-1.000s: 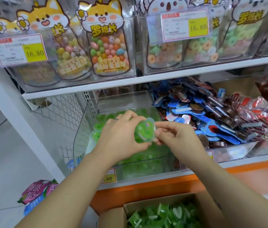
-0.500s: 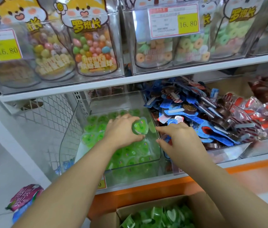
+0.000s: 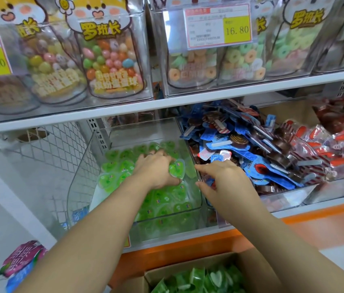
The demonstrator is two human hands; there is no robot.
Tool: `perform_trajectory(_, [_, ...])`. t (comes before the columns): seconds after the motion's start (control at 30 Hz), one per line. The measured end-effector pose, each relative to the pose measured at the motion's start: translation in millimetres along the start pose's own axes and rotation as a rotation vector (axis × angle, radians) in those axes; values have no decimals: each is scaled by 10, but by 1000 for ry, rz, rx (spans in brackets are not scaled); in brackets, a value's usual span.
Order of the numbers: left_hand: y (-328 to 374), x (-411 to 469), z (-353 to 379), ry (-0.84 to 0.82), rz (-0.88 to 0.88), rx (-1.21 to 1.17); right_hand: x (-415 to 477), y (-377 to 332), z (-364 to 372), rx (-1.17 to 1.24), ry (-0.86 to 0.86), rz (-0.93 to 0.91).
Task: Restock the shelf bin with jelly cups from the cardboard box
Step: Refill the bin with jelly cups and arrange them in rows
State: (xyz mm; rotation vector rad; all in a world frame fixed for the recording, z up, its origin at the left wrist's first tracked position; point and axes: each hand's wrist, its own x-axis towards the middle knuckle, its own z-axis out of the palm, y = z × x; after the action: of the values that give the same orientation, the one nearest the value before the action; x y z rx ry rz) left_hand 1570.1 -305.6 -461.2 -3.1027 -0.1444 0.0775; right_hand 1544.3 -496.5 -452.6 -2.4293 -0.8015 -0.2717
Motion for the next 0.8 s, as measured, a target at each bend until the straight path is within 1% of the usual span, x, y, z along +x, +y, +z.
perform_trajectory(0.13, [-35, -49, 75, 39, 7, -18, 2, 4, 3, 14, -3, -1])
perform_trajectory(0.23, [-51, -94, 137, 75, 73, -41, -1, 10, 13, 17, -1, -2])
perform_trajectory(0.33, [-17, -112, 174, 56, 142, -43, -8, 11, 25, 21, 12, -7])
perform_trajectory(0.47, [-8, -92, 184, 29, 144, -55, -16, 5, 33, 29, 23, -12])
perform_trajectory(0.57, [-4, -104, 176, -27, 141, -77, -10, 19, 38, 32, 33, -18])
perform_trajectory(0.8, [-44, -144, 260, -261, 75, -98, -11, 9, 40, 25, 24, -14])
